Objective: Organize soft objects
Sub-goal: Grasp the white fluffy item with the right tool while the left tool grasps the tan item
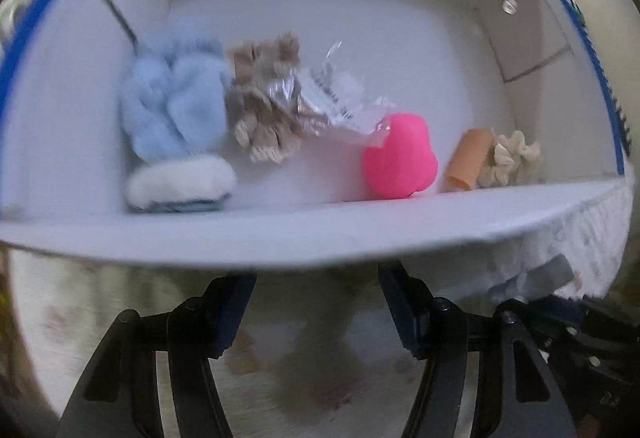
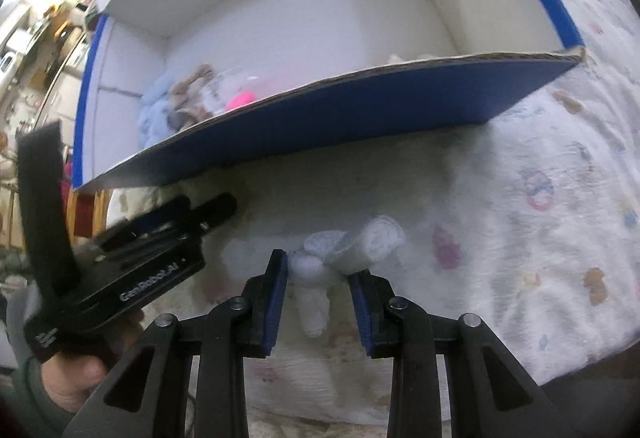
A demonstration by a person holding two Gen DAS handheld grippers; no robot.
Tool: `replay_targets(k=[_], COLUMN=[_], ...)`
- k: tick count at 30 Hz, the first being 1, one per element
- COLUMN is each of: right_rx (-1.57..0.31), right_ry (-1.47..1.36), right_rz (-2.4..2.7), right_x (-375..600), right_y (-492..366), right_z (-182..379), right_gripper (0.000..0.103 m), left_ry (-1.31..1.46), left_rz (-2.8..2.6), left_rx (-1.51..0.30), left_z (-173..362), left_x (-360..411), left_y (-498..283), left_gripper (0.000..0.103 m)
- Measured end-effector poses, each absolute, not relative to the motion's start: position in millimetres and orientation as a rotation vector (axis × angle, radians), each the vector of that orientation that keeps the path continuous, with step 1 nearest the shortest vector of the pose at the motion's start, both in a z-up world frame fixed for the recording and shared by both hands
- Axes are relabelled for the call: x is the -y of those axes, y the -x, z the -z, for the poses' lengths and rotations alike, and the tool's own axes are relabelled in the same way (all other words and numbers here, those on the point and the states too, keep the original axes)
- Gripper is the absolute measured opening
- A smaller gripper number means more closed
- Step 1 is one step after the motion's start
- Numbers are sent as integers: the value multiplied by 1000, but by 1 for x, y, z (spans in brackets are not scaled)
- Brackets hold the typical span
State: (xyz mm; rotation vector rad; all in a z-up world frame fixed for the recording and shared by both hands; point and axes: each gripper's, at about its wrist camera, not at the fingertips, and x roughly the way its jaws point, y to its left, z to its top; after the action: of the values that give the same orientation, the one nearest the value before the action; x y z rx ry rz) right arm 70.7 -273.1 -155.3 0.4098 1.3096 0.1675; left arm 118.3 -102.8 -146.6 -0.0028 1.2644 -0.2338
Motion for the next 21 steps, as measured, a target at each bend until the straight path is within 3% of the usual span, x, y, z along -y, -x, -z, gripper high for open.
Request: replay_targets(k=[3,5,8,9,21], right_rx=[-1302,-1300,-1307,-1309,-1295], right_ry=[-421,-408,-404,-402,-381], right_rz=[-171,-179,-190,-192,-230], right_x=[276,275,275,273,267], right_y=[-73,-75,-78,-79,-85], right_z=[153,152,151,151,145], right_gripper=[33,33,33,33,33], left_ry=[64,68,77,93,169], left_rz=[232,236,245,265,262], left_rx=[-1252,-1239,-1230,-1233,-1257], left_z=[154,157,159,158,141], left_x=[102,103,102,102,68], left_y=[-125,-129,-132,-132,-122], left_gripper=[59,52,26,13,11])
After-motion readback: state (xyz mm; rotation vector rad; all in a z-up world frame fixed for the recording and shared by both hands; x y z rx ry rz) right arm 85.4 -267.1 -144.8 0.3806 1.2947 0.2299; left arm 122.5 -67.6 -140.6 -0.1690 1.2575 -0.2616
